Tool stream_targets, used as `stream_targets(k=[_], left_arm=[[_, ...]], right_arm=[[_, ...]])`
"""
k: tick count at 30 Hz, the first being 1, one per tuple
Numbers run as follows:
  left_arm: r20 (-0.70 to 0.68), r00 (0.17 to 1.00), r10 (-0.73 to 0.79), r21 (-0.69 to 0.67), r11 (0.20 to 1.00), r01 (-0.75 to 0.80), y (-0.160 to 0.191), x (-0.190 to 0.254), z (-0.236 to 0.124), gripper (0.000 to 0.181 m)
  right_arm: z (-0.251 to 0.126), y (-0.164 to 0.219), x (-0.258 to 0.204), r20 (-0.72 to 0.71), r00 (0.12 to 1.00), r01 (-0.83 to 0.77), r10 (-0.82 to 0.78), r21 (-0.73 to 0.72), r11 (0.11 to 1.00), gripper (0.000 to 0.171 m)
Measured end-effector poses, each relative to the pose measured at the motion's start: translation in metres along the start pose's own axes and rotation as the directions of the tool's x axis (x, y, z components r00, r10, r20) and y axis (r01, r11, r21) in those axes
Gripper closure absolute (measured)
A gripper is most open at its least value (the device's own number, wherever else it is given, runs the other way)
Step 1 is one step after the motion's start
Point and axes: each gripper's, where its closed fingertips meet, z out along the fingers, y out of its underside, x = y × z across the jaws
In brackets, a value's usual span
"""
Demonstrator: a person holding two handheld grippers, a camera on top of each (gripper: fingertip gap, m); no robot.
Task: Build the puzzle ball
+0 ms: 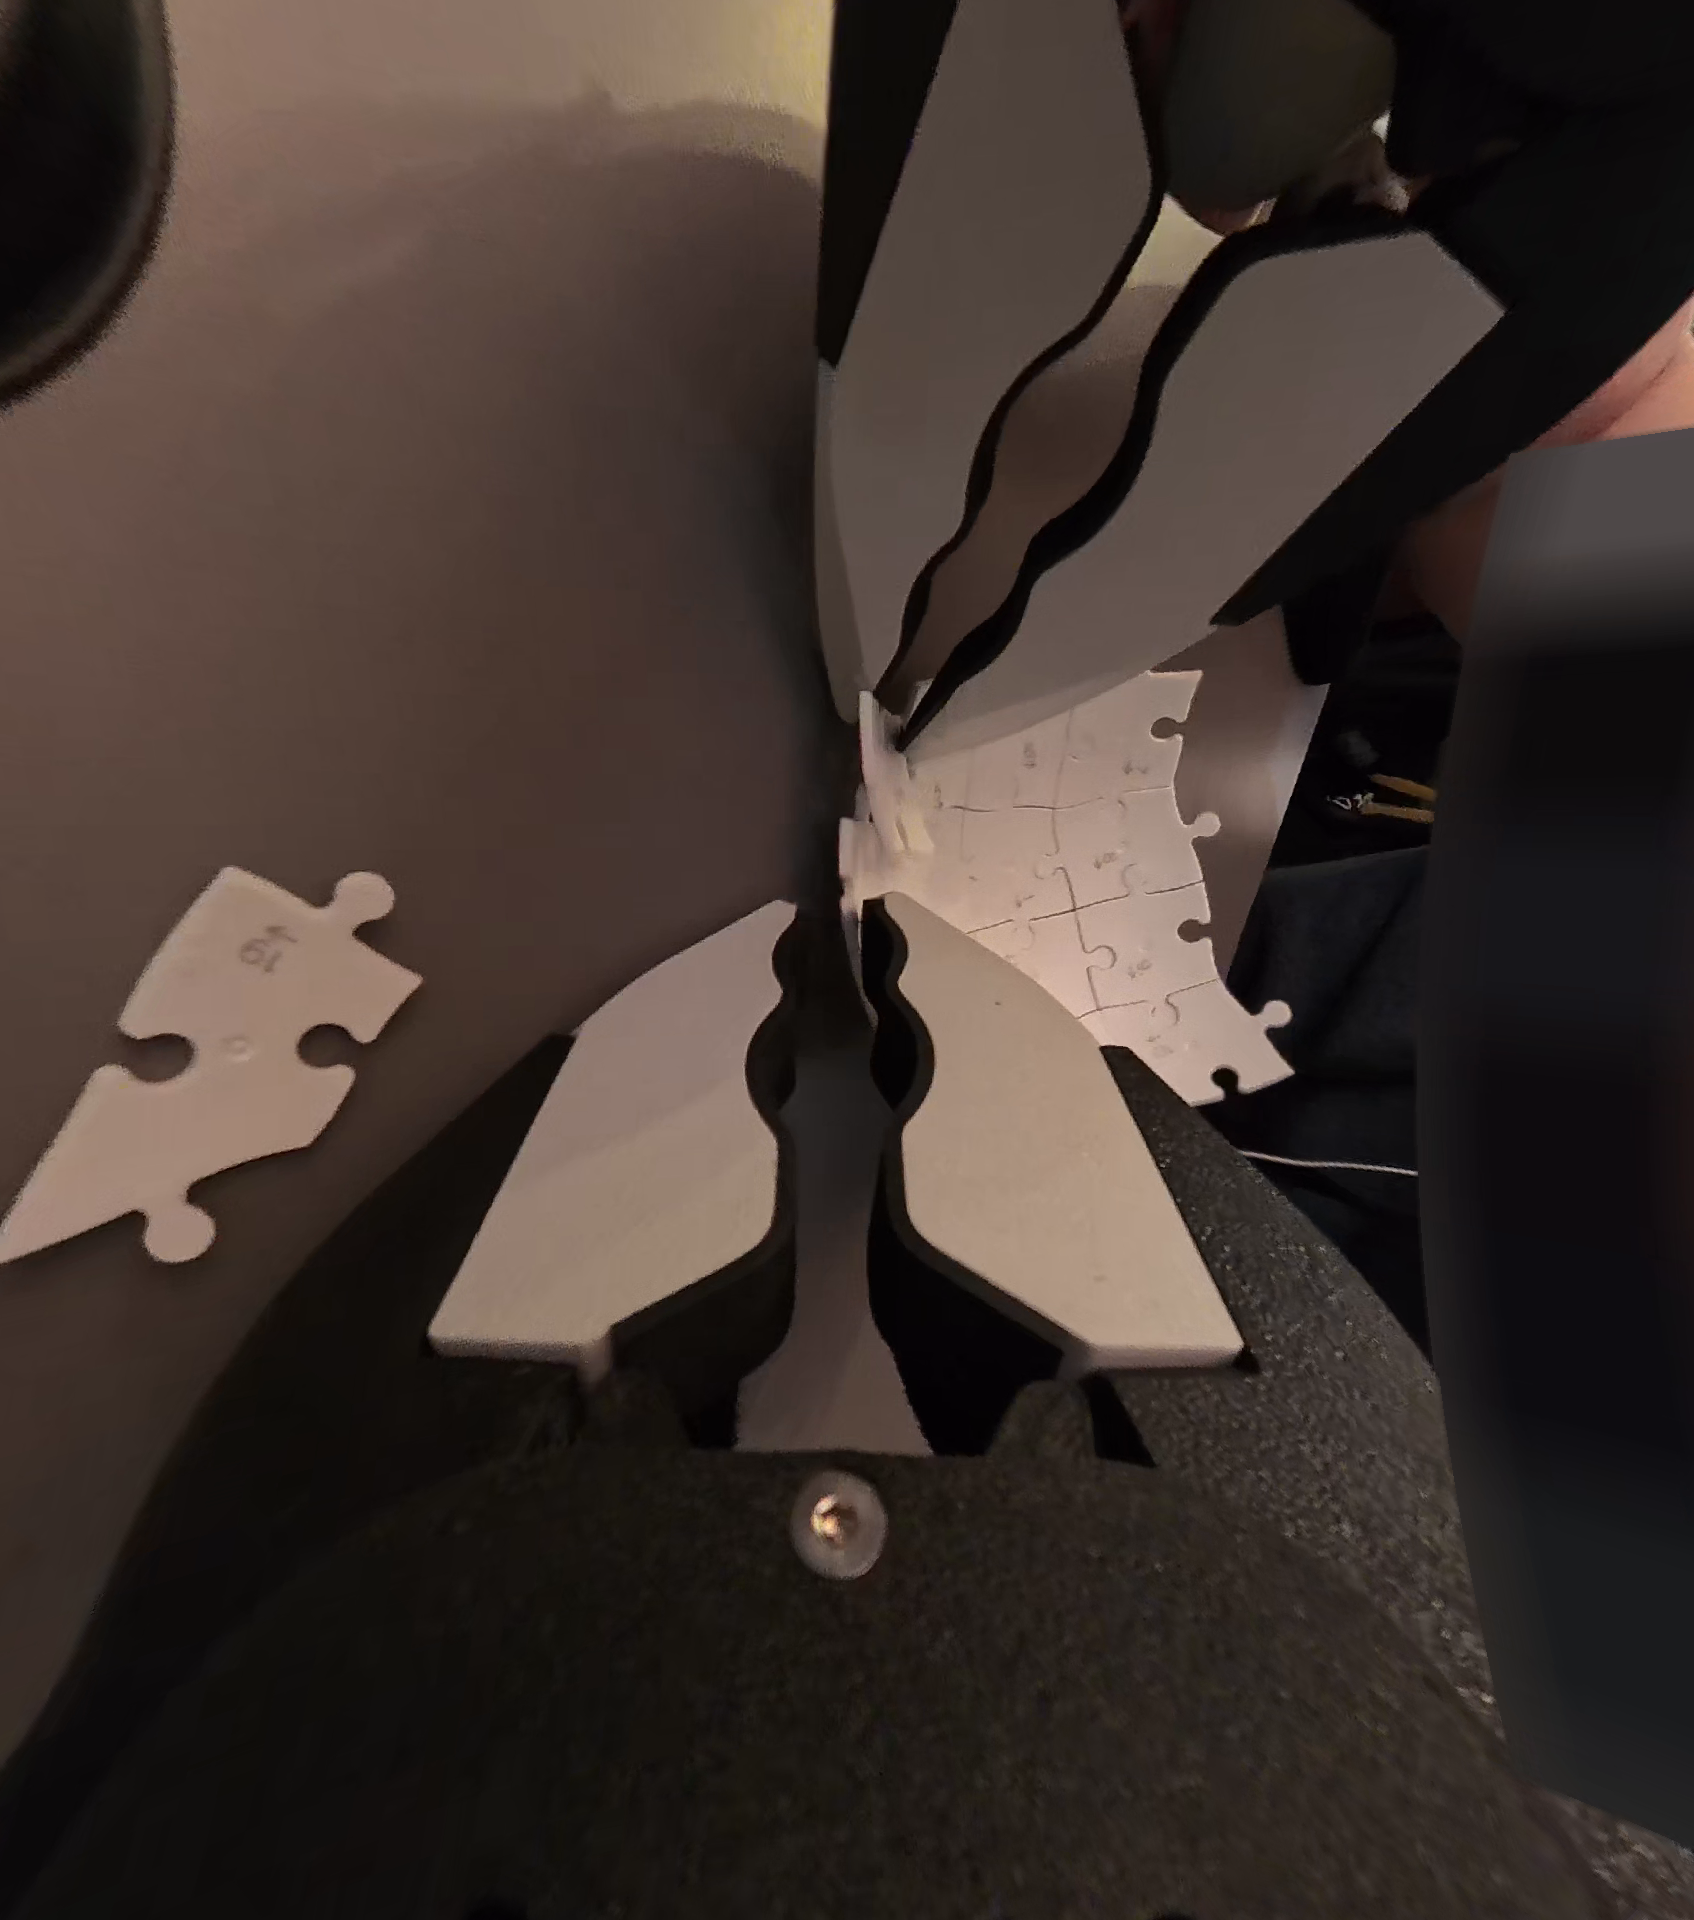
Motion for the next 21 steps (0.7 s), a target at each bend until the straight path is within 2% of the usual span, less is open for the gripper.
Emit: stream_targets(k=[5,15,17,19,21], left_arm=[[-0.037,0.999,-0.016,-0.015,1.000,0.015,0.003,0.002,0.001,0.178],[-0.081,0.996,-0.026,0.002,1.000,0.027,0.000,0.003,0.000,0.179],[-0.092,0.995,-0.031,0.010,0.999,0.032,-0.001,0.002,-0.001,0.179],[-0.102,0.994,-0.036,0.012,0.999,0.038,-0.002,0.002,-0.001,0.179],[-0.127,0.991,-0.049,0.011,0.999,0.051,-0.002,0.002,-0.001,0.179]], right_arm=[[-0.007,0.004,0.006,-0.118,0.991,-0.062,0.058,-0.032,0.998,0.162],[-0.015,0.004,-0.006,-0.006,0.993,-0.114,0.114,0.015,0.993,0.160],[-0.019,0.001,-0.003,-0.045,0.998,-0.051,0.052,0.025,0.998,0.156],[-0.022,-0.004,-0.007,-0.071,0.994,0.090,-0.088,0.035,0.995,0.156],[-0.022,-0.010,-0.014,-0.071,0.980,0.191,-0.187,0.051,0.980,0.164]])
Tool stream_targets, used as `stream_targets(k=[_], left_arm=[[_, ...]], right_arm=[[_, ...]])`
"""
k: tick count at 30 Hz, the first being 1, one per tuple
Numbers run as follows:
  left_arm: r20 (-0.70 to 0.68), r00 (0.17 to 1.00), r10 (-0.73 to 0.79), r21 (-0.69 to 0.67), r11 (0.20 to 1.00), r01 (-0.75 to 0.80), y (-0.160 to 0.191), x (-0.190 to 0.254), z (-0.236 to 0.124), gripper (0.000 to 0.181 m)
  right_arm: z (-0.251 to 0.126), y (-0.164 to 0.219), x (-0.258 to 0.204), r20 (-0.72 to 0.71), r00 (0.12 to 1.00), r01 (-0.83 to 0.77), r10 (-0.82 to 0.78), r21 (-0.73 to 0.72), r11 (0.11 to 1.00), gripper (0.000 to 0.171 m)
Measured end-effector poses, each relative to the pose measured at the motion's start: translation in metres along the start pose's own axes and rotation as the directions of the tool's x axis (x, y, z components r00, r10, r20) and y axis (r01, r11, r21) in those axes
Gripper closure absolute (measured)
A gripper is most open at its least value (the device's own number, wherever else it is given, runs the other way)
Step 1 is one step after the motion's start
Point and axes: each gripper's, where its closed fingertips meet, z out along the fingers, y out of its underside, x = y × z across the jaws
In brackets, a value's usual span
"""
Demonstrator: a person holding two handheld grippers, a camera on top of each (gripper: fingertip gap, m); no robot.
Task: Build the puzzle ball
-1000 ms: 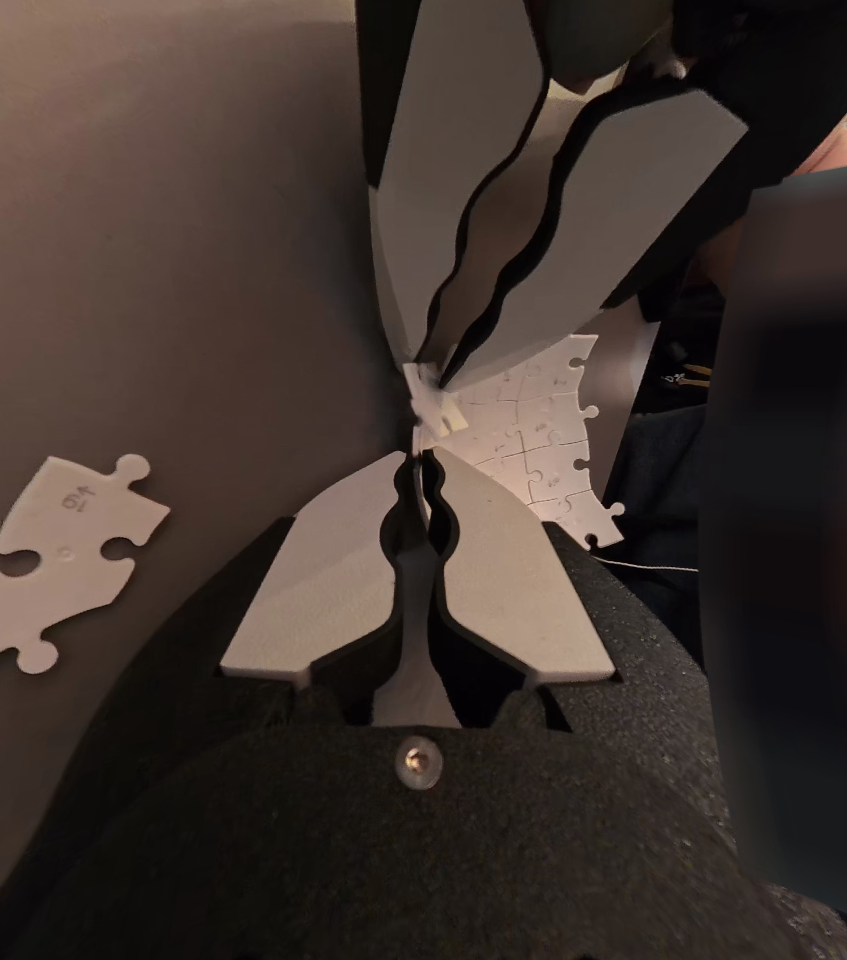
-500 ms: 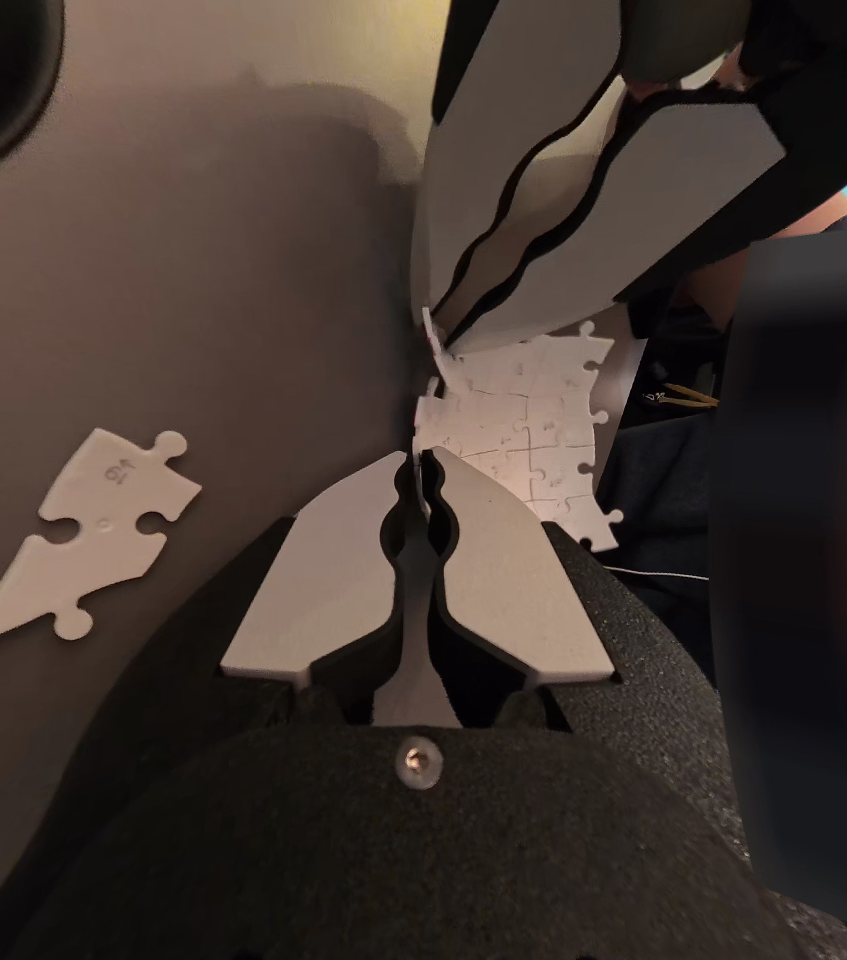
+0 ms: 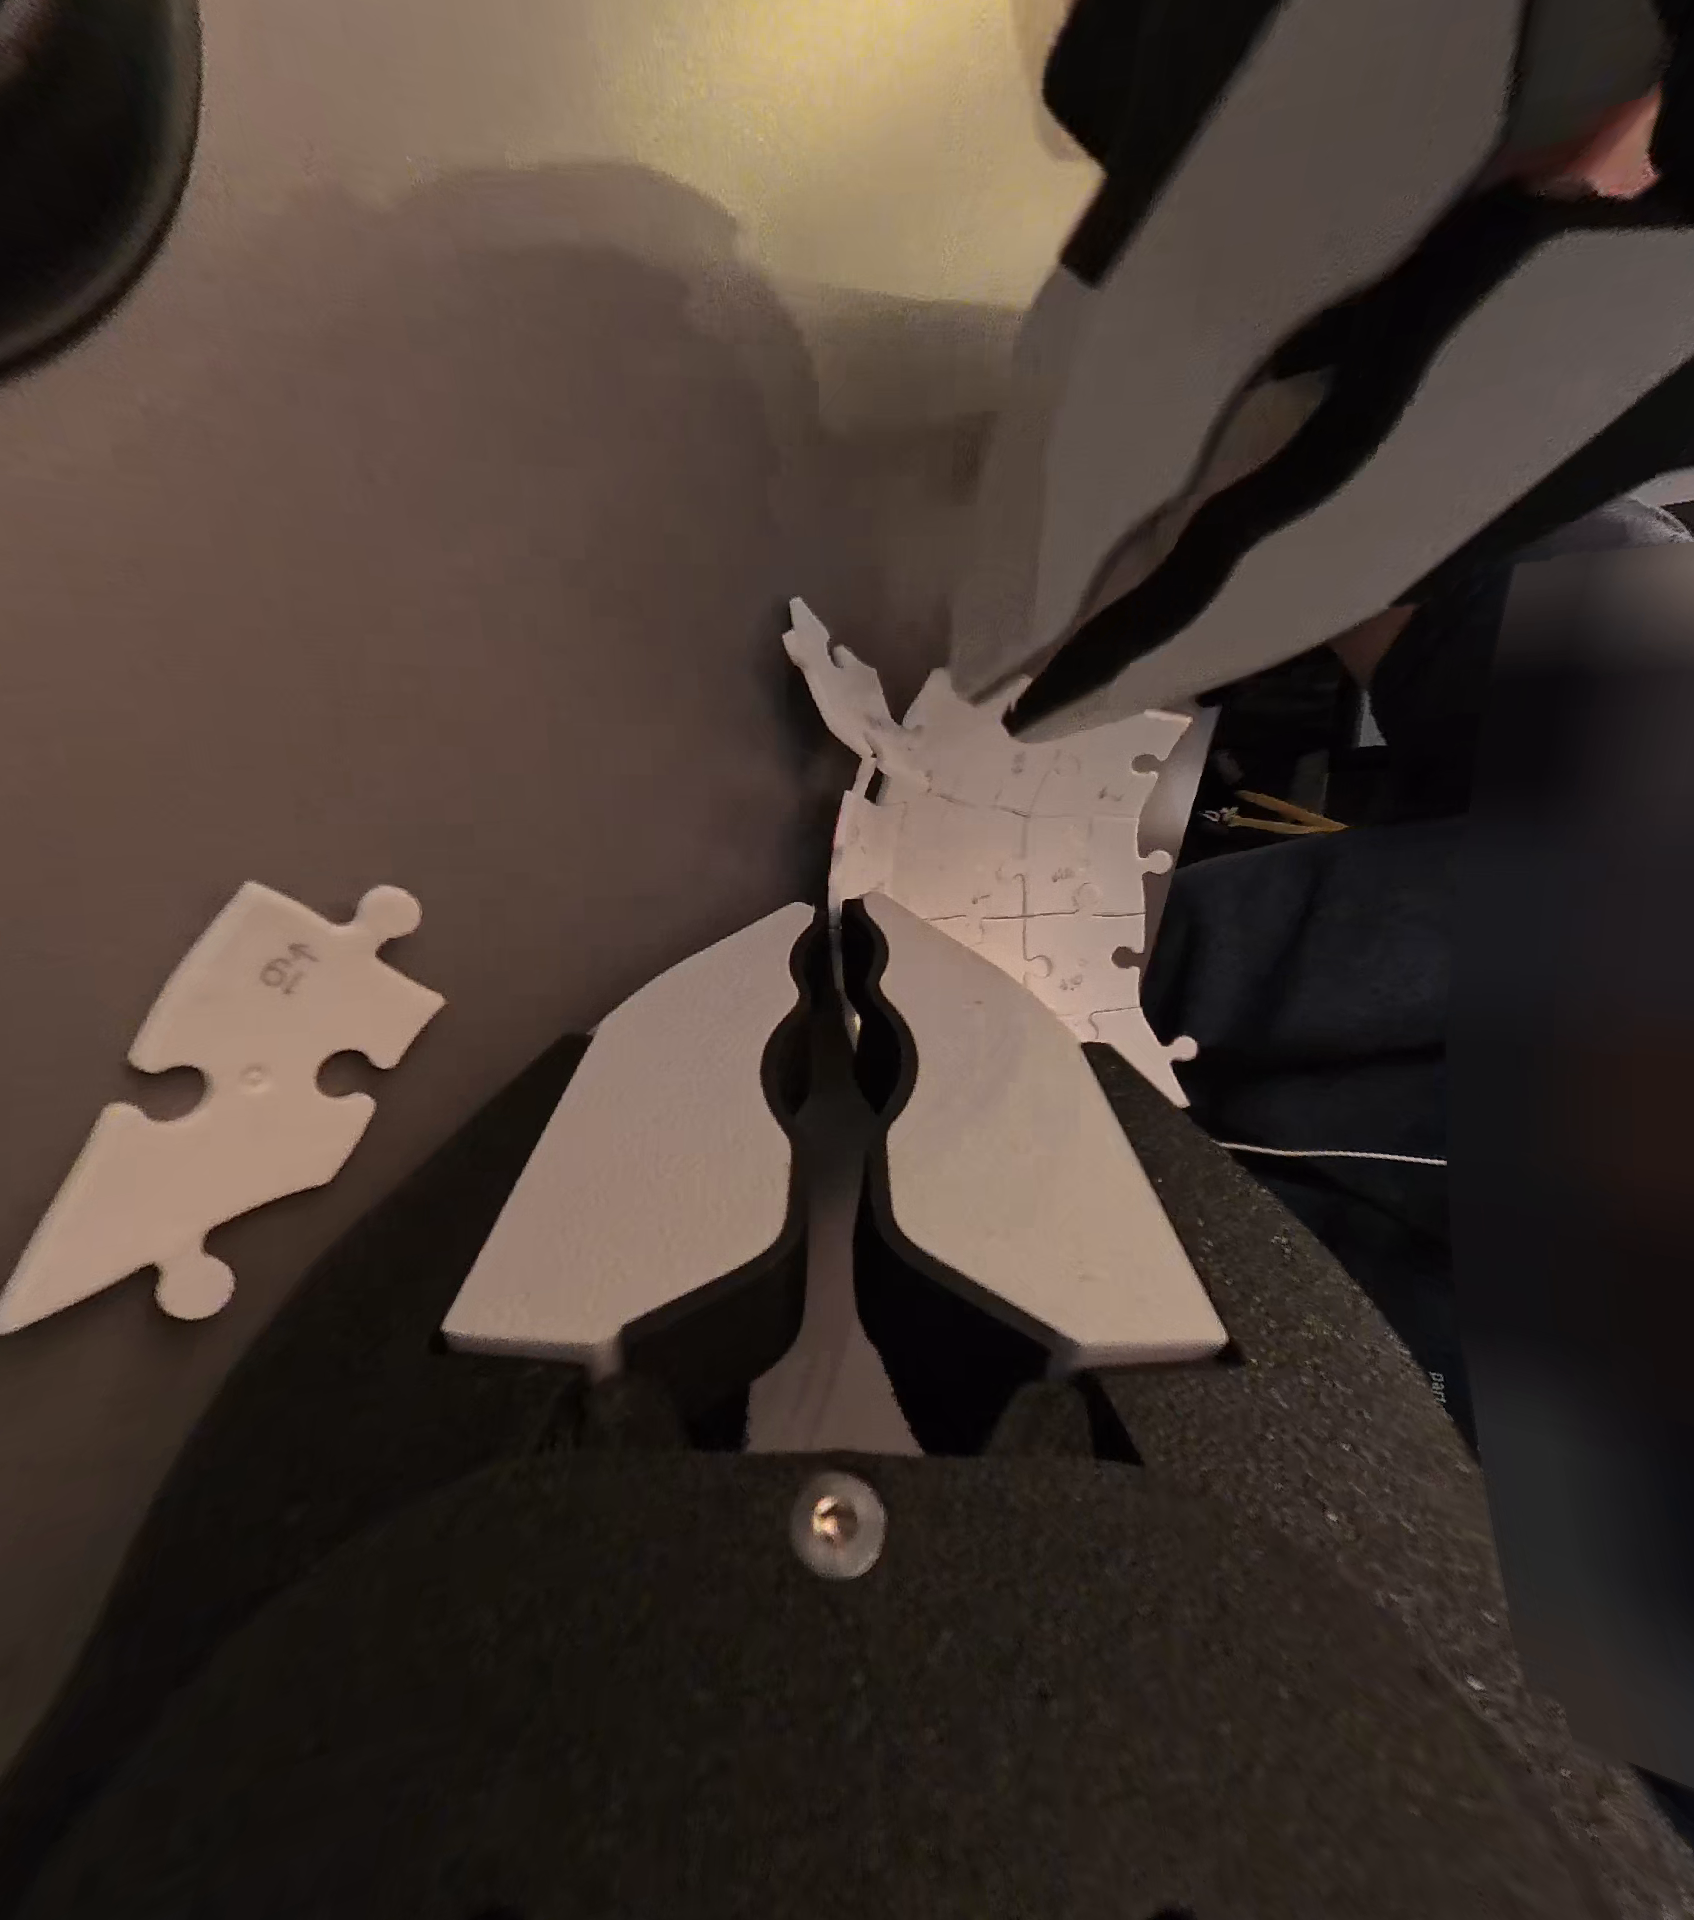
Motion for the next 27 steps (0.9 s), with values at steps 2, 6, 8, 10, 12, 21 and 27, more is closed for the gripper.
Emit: stream_targets(k=[2,6,8,10,12,21,27], left_arm=[[-0.029,0.999,-0.014,-0.001,1.000,0.014,-0.001,0.001,0.000,0.179],[-0.045,0.999,-0.026,0.000,1.000,0.026,-0.004,0.001,0.000,0.178],[-0.055,0.998,-0.032,-0.006,0.999,0.032,-0.003,0.002,0.000,0.178],[-0.056,0.998,-0.039,-0.016,0.999,0.038,-0.001,0.001,0.000,0.176],[-0.054,0.998,-0.040,-0.015,0.999,0.039,0.000,0.001,-0.001,0.172],[-0.047,0.999,0.009,0.116,0.993,-0.003,-0.010,0.008,-0.029,0.160],[0.017,0.980,0.197,0.391,0.901,-0.188,-0.021,0.047,-0.082,0.160]], right_arm=[[0.004,-0.006,-0.004,0.021,0.999,0.043,-0.044,0.025,0.999,0.170],[0.015,0.010,0.001,0.002,0.998,0.062,-0.062,-0.083,0.995,0.170],[0.015,0.015,0.004,-0.026,0.997,0.075,-0.079,-0.103,0.992,0.170],[0.008,0.011,0.004,-0.038,0.995,0.088,-0.090,-0.061,0.994,0.169],[-0.004,0.005,0.004,-0.041,0.994,0.097,-0.097,0.006,0.995,0.165],[-0.016,0.021,-0.011,0.147,0.989,0.004,-0.015,0.074,0.997,0.151],[-0.013,0.018,-0.019,0.080,0.994,0.061,-0.070,0.106,0.992,0.158]])
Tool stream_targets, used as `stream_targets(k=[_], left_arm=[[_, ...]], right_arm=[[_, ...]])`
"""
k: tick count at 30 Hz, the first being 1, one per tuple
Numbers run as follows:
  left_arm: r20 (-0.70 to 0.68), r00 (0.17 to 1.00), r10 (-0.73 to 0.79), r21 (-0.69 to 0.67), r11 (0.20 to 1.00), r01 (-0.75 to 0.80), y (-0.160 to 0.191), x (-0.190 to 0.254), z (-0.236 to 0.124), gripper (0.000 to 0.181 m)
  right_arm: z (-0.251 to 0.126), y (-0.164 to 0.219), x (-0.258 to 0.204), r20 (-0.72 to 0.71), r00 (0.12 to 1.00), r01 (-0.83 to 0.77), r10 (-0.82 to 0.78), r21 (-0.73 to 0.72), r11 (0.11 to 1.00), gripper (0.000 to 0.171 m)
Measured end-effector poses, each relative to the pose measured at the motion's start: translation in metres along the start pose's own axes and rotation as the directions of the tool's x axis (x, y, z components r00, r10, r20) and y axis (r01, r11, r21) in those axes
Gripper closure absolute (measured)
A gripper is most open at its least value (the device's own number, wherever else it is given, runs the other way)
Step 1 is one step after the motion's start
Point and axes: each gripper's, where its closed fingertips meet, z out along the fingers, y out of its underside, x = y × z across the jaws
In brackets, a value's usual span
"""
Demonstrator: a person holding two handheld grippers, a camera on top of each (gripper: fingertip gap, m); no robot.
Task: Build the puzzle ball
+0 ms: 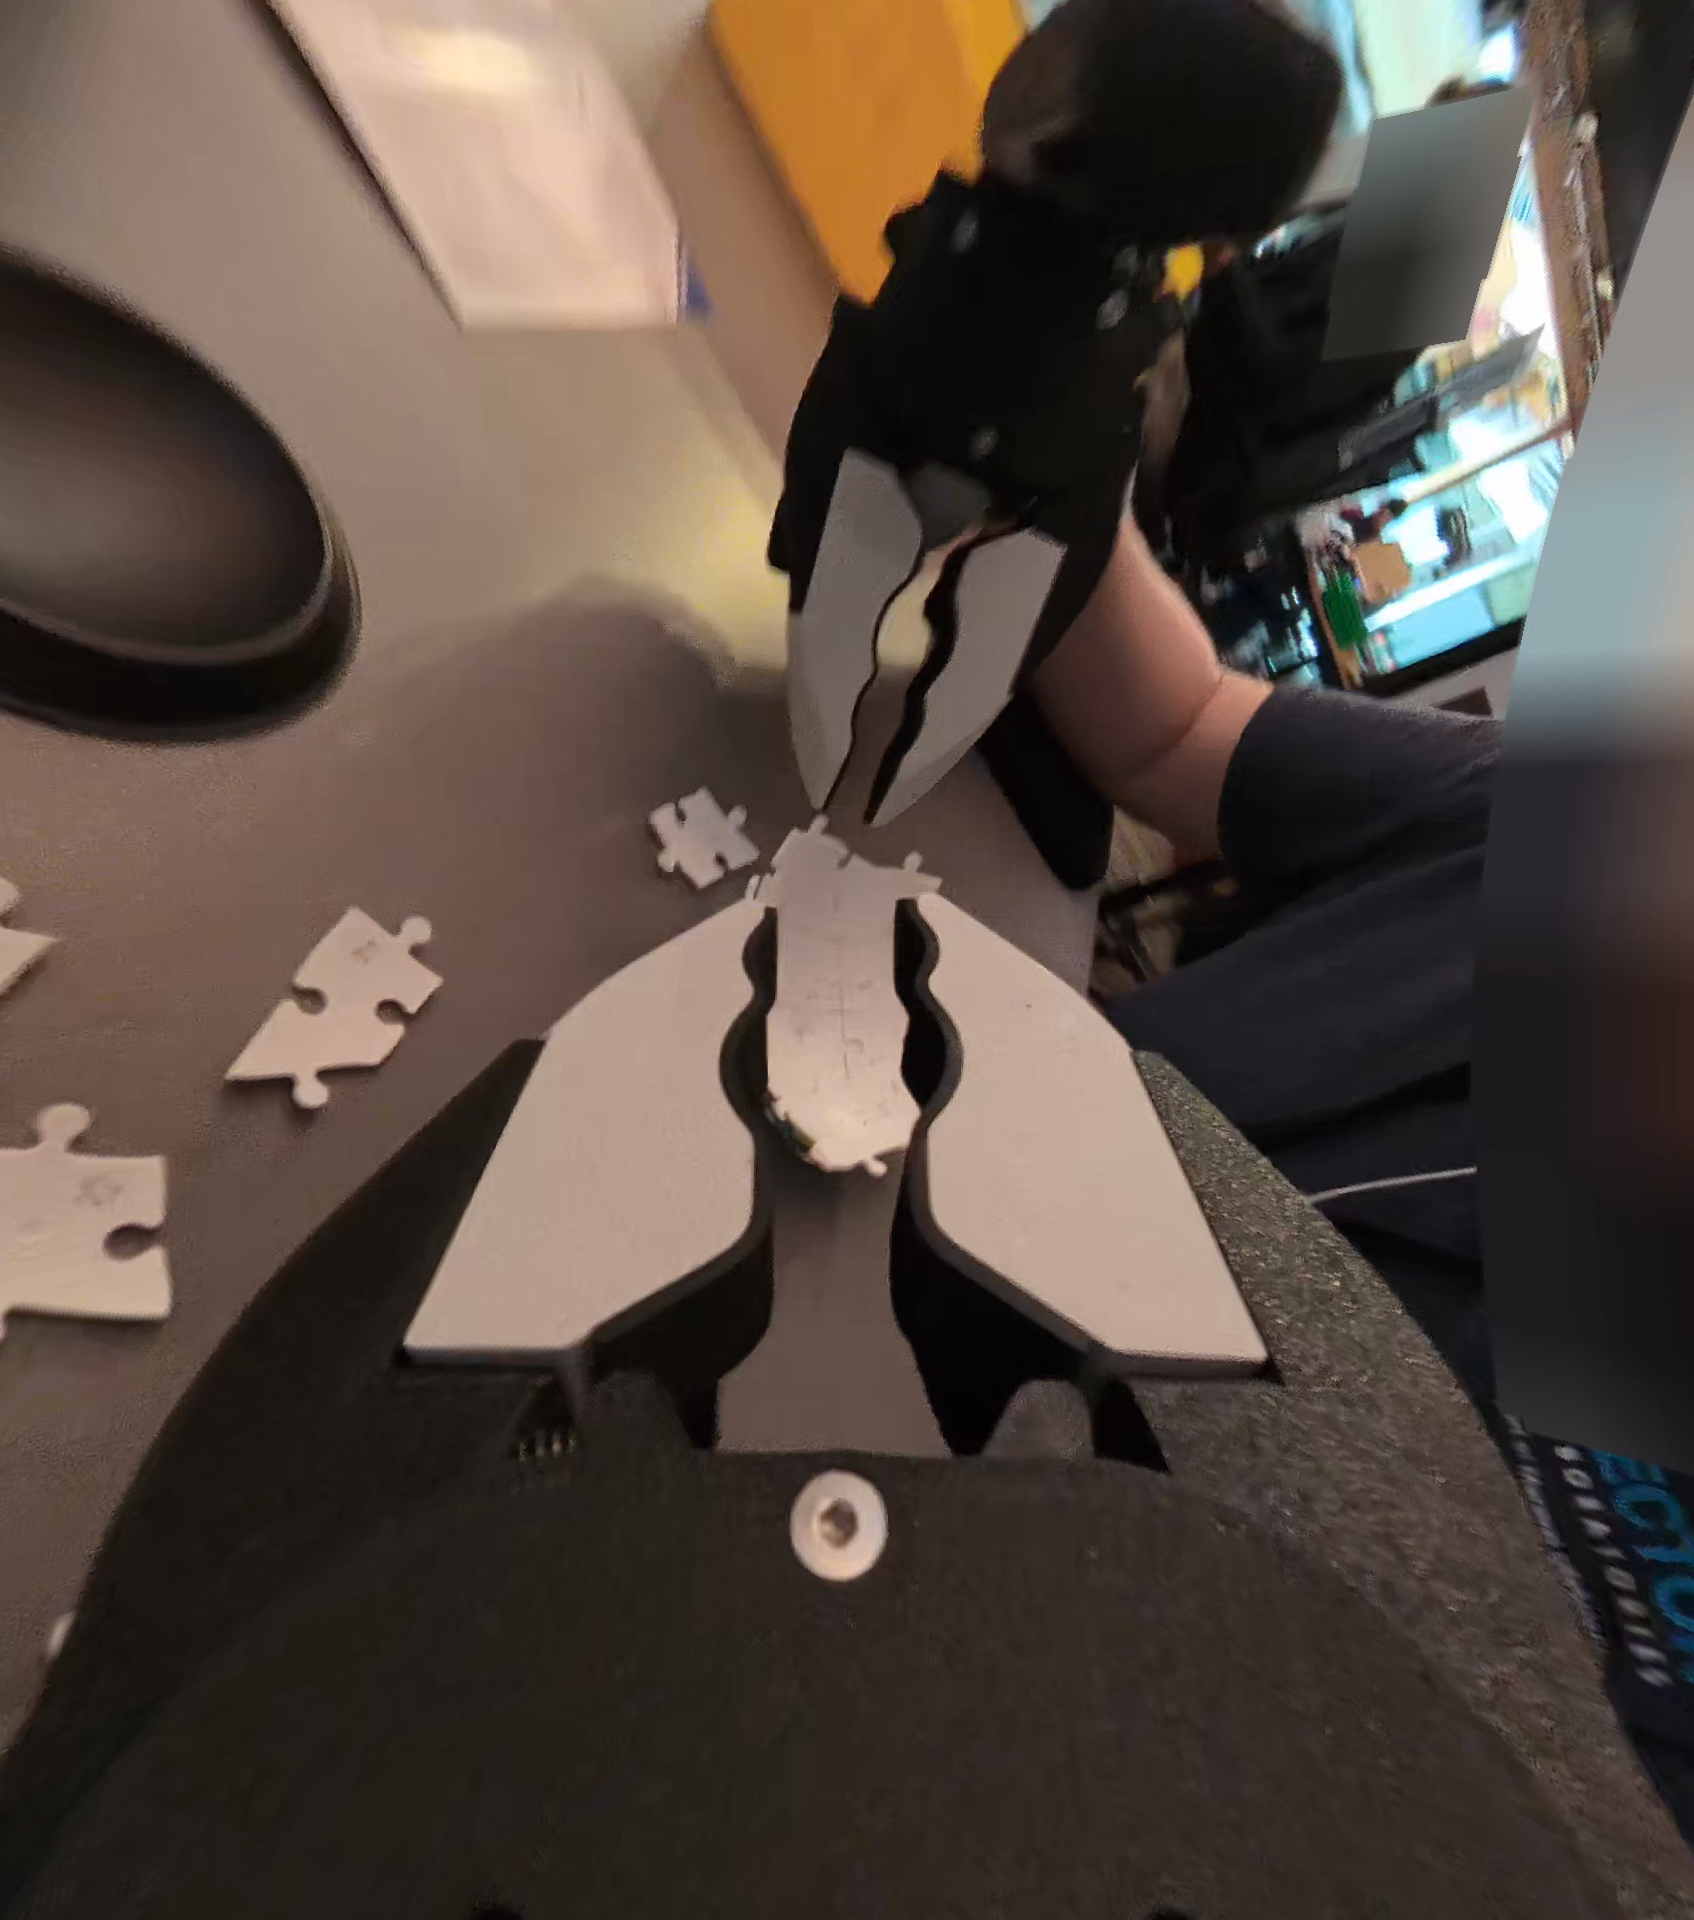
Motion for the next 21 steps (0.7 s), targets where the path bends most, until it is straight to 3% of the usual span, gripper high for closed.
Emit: stream_targets(k=[2,4,6,7,8,9,10,13,16,17,19,21], left_arm=[[0.047,0.989,0.137,0.145,0.979,-0.143,-0.008,0.025,-0.022,0.160],[0.134,0.946,0.295,0.272,0.907,-0.321,-0.009,0.054,-0.042,0.160],[0.250,0.883,0.397,0.337,0.820,-0.464,-0.002,0.076,-0.057,0.150],[0.310,0.849,0.428,0.358,0.775,-0.521,0.004,0.083,-0.063,0.138],[0.370,0.811,0.454,0.374,0.726,-0.577,0.009,0.088,-0.068,0.131],[0.425,0.771,0.475,0.386,0.675,-0.629,0.015,0.092,-0.072,0.131],[0.473,0.736,0.484,0.395,0.631,-0.668,0.020,0.095,-0.075,0.130],[0.497,0.726,0.476,0.370,0.641,-0.673,0.036,0.094,-0.070,0.127],[0.448,0.740,0.502,0.425,0.608,-0.670,0.037,0.111,-0.068,0.129],[0.446,0.727,0.522,0.445,0.575,-0.686,0.036,0.116,-0.069,0.134],[0.428,0.709,0.560,0.482,0.522,-0.704,0.035,0.127,-0.069,0.144],[0.408,0.711,0.572,0.515,0.498,-0.697,0.035,0.134,-0.069,0.157]], right_arm=[[-0.019,-0.023,-0.003,-0.113,0.989,0.108,-0.094,0.130,0.986,0.158],[-0.043,-0.043,-0.013,-0.191,0.974,0.164,-0.118,0.244,0.956,0.157],[-0.048,-0.036,-0.021,-0.205,0.976,0.122,-0.071,0.247,0.961,0.136],[-0.043,-0.027,-0.023,-0.200,0.979,0.088,-0.042,0.227,0.970,0.137],[-0.035,-0.018,-0.030,-0.168,0.985,0.067,-0.031,0.215,0.974,0.144],[-0.029,-0.012,-0.039,-0.144,0.989,0.073,-0.042,0.219,0.973,0.165],[-0.028,-0.013,-0.045,-0.183,0.980,0.119,-0.073,0.253,0.960,0.170],[-0.062,-0.053,-0.076,-0.452,0.867,0.413,-0.208,0.420,0.808,0.170],[-0.100,-0.087,-0.110,-0.636,0.753,0.586,-0.169,0.532,0.611,0.168],[-0.105,-0.096,-0.121,-0.624,0.765,0.594,-0.160,0.585,0.552,0.162],[-0.102,-0.107,-0.129,-0.511,0.850,0.494,-0.131,0.683,0.538,0.164],[-0.102,-0.116,-0.134,-0.507,0.852,0.499,-0.133,0.706,0.503,0.171]])
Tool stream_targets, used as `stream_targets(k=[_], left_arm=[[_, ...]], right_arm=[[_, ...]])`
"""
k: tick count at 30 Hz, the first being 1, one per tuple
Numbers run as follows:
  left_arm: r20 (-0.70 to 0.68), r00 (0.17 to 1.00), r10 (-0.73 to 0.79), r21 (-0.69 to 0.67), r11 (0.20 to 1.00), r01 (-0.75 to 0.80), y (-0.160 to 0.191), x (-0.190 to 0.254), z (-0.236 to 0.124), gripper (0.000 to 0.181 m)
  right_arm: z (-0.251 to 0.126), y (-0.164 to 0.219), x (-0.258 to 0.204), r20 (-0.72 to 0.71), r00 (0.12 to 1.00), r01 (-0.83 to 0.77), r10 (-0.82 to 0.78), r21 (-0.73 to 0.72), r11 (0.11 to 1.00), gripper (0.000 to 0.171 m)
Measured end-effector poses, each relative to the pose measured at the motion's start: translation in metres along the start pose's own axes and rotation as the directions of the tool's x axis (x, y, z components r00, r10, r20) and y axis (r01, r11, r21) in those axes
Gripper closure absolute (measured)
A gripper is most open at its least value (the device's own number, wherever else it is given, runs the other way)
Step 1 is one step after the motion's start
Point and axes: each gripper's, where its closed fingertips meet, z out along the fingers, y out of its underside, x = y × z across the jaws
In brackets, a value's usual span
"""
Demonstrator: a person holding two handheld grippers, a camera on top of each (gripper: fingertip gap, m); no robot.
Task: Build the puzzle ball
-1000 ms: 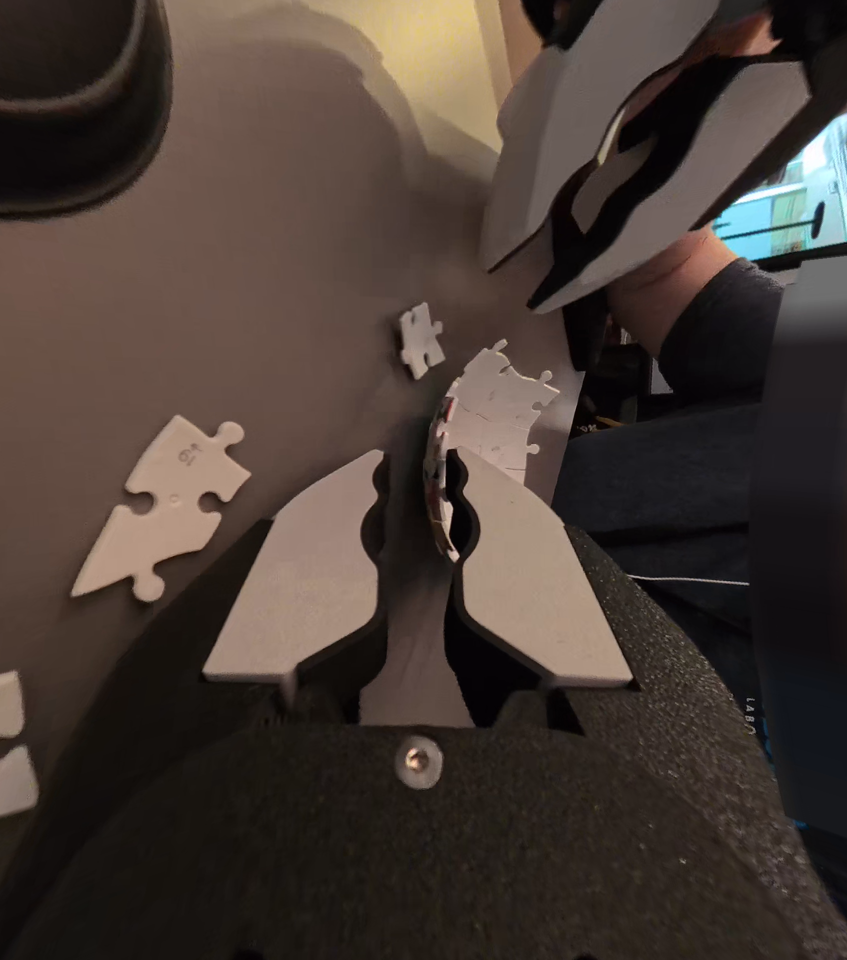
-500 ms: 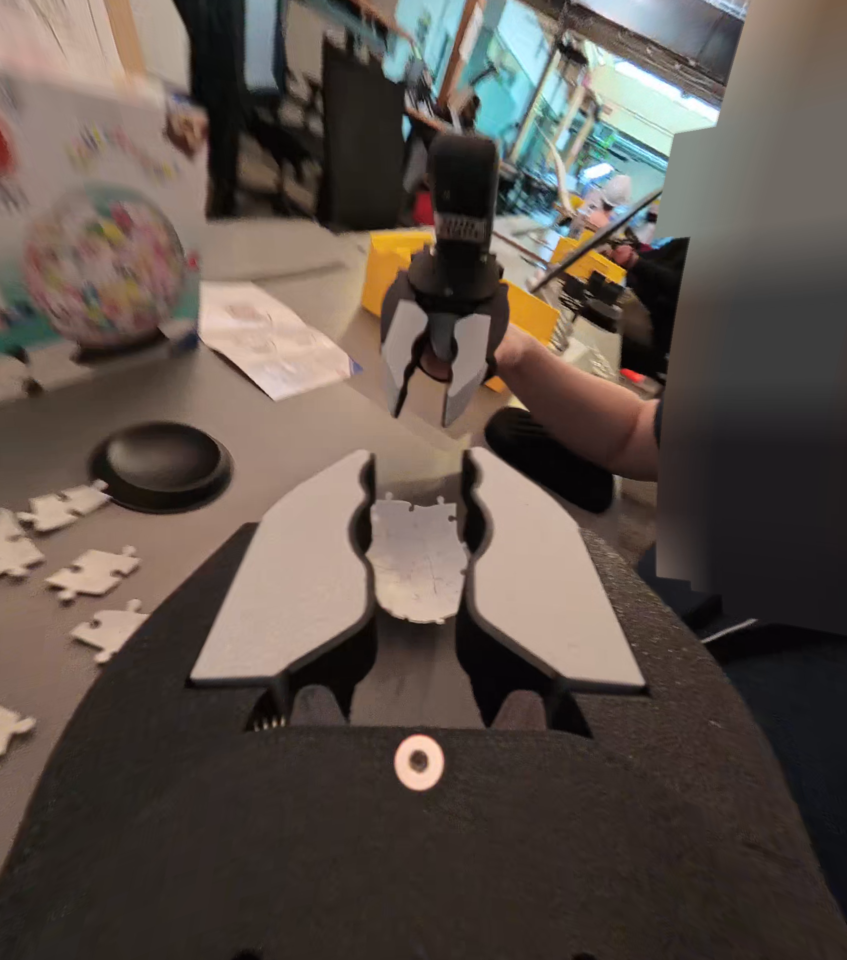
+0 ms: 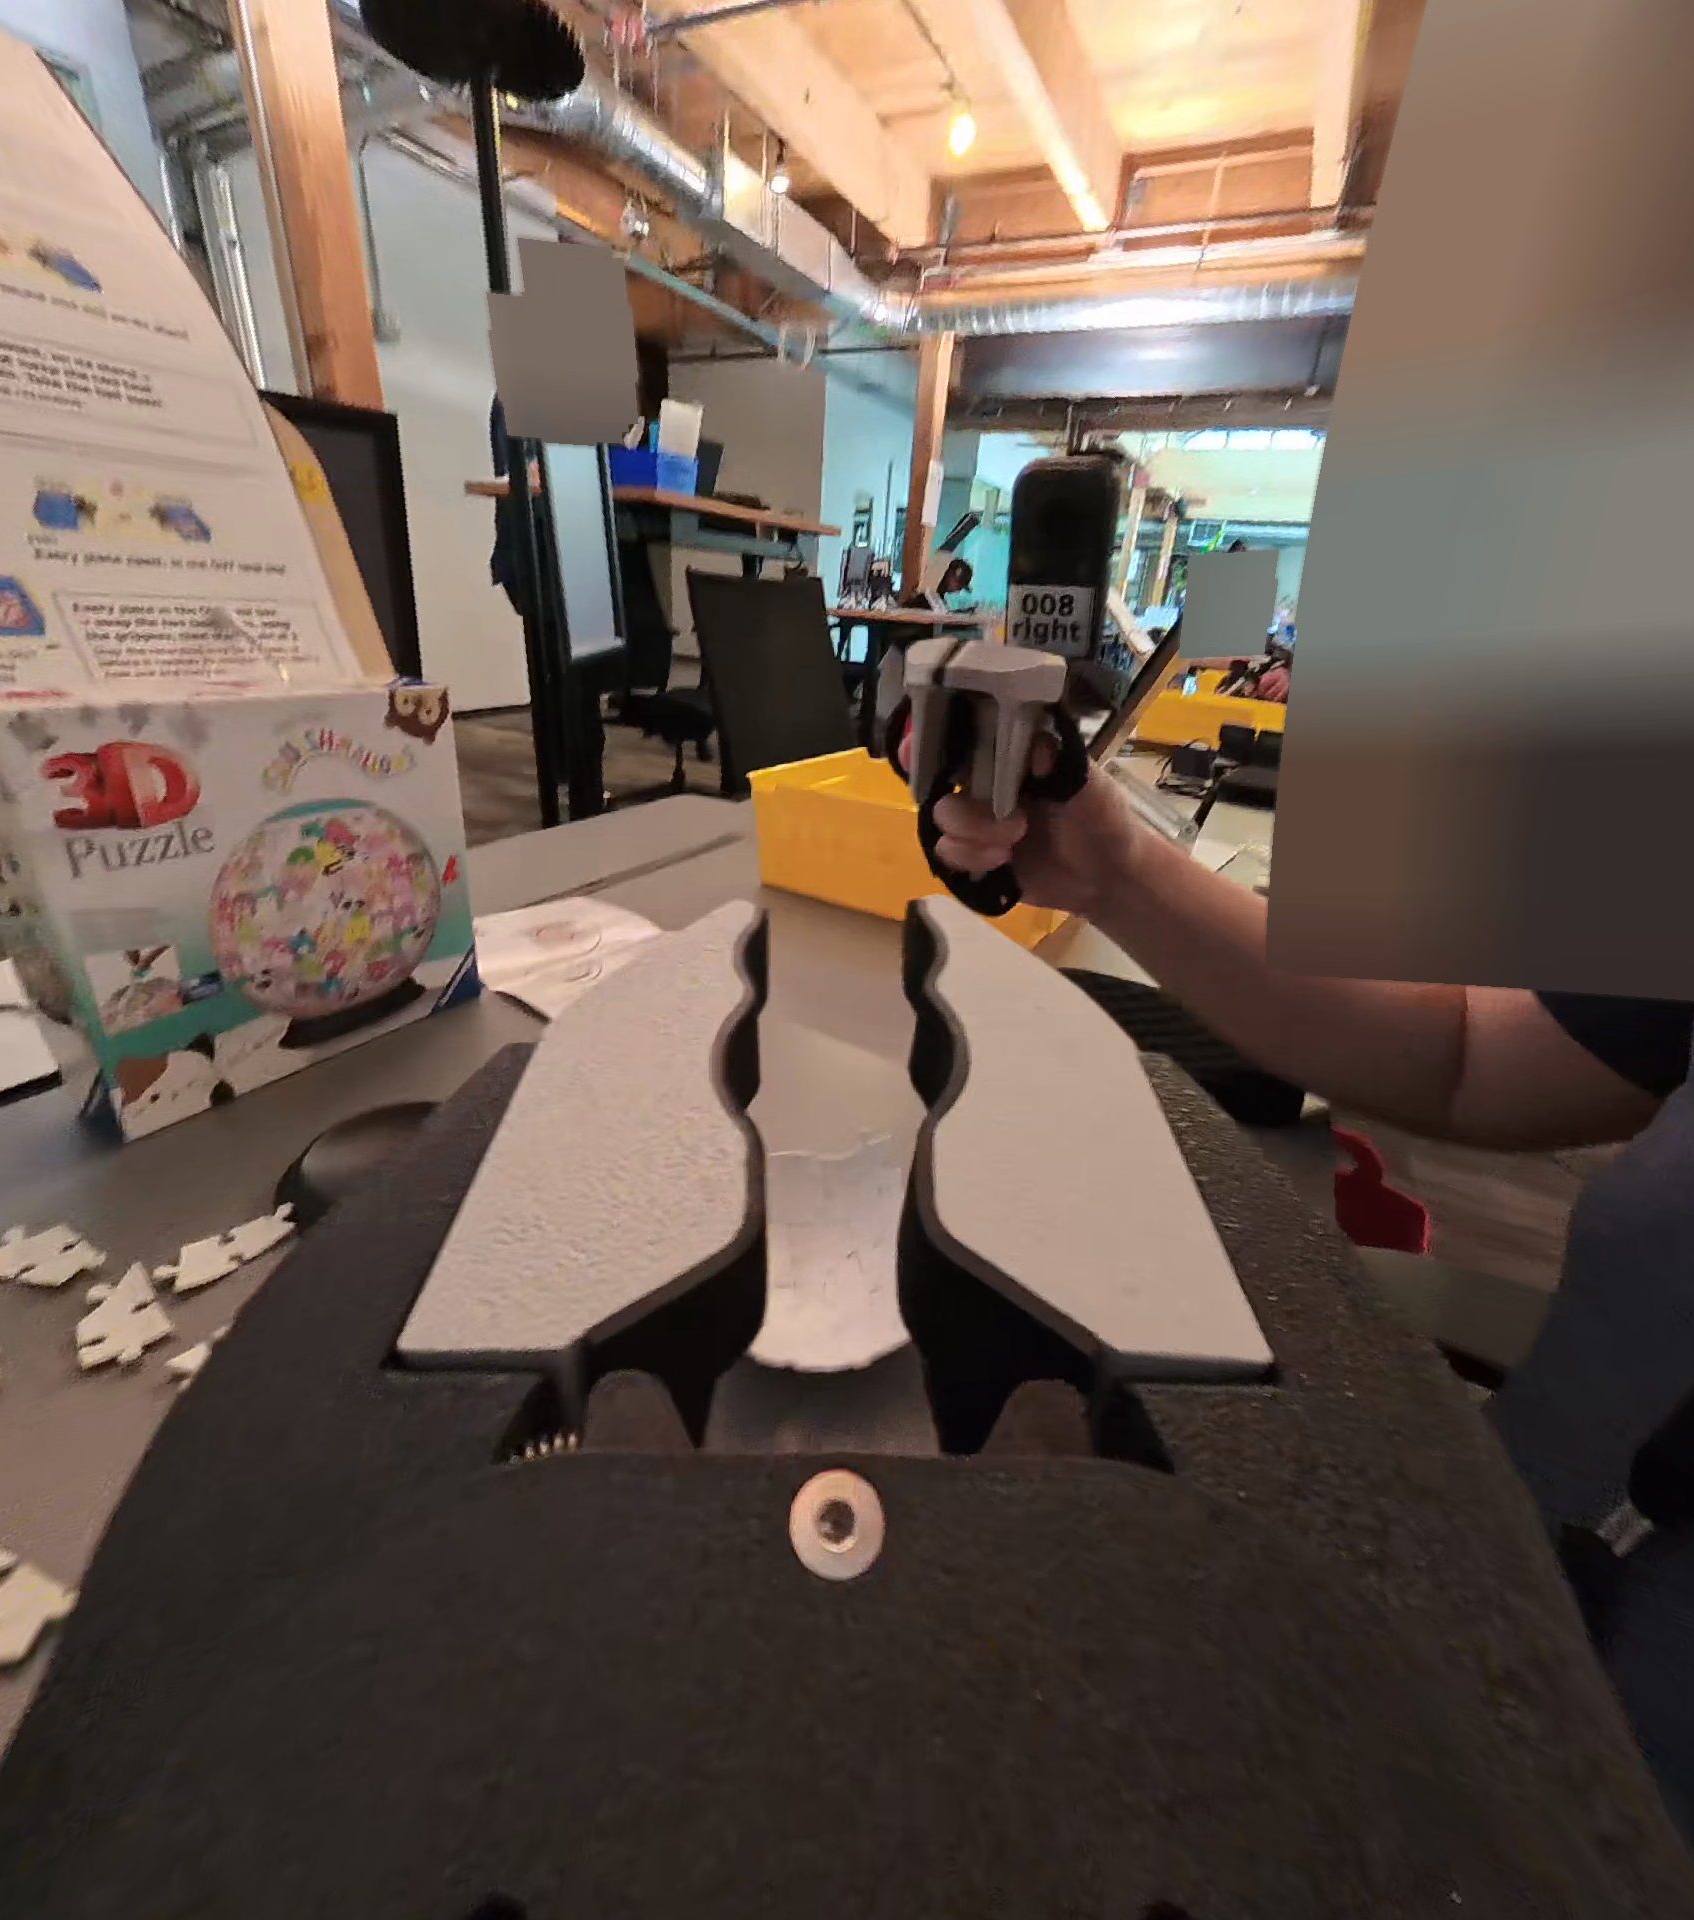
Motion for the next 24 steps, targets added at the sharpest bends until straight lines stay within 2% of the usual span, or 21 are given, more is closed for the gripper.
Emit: stream_targets(k=[3,5,7,9,11,13,15,18,24], left_arm=[[0.019,0.998,-0.061,-0.037,0.997,0.061,0.016,0.002,-0.002,0.173],[0.035,0.992,-0.124,-0.126,0.984,0.127,0.038,0.005,-0.006,0.175],[0.102,0.979,-0.176,-0.215,0.957,0.195,0.066,0.004,-0.011,0.177],[0.168,0.953,-0.252,-0.314,0.903,0.294,0.099,0.003,-0.014,0.175],[0.230,0.919,-0.320,-0.387,0.837,0.388,0.128,0.003,-0.014,0.171],[0.290,0.880,-0.377,-0.423,0.774,0.471,0.151,0.000,-0.010,0.168],[0.339,0.836,-0.432,-0.445,0.709,0.547,0.167,-0.004,-0.005,0.165],[0.366,0.778,-0.512,-0.478,0.614,0.628,0.180,-0.003,0.002,0.162],[0.380,0.718,-0.584,-0.452,0.560,0.695,0.179,-0.010,0.006,0.158]], right_arm=[[0.001,-0.003,0.000,-0.037,0.997,0.067,-0.068,-0.029,0.997,0.171],[-0.005,-0.005,0.001,-0.018,1.000,0.001,-0.001,-0.039,0.999,0.170],[-0.015,0.009,0.010,0.015,0.998,-0.066,0.068,-0.102,0.993,0.170],[-0.028,0.055,0.040,-0.086,0.991,-0.122,0.101,-0.289,0.949,0.167],[-0.045,0.118,0.060,-0.174,0.979,-0.185,0.110,-0.506,0.842,0.147],[-0.052,0.163,0.053,-0.165,0.958,-0.285,0.234,-0.623,0.729,0.144],[-0.050,0.183,0.048,-0.181,0.924,-0.369,0.336,-0.646,0.668,0.144],[-0.040,0.190,0.049,-0.226,0.875,-0.470,0.428,-0.611,0.637,0.144],[-0.035,0.209,0.050,-0.317,0.807,-0.575,0.499,-0.617,0.538,0.144]])
